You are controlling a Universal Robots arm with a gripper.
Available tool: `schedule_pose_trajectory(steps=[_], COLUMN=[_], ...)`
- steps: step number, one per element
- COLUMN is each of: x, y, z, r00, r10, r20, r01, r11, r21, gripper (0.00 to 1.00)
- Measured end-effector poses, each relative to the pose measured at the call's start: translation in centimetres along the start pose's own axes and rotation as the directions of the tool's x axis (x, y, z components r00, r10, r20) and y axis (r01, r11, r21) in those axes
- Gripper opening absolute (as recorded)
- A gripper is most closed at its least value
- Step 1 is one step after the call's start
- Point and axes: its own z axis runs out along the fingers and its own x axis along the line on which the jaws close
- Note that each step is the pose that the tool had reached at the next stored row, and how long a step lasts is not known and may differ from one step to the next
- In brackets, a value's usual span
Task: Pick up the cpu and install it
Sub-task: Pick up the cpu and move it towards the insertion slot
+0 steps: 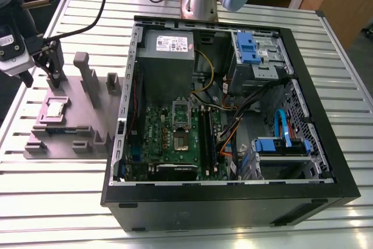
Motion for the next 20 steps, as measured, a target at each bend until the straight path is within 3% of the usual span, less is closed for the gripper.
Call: schedule_pose_trajectory(steps=[20], x=[-0.02], y=[-0.01], z=[0.29], r00=[1.0000], r10=[0.005], r20=[0.0002], r01=[-0.005], r11=[1.0000], r21=[0.0004], gripper=[0.66])
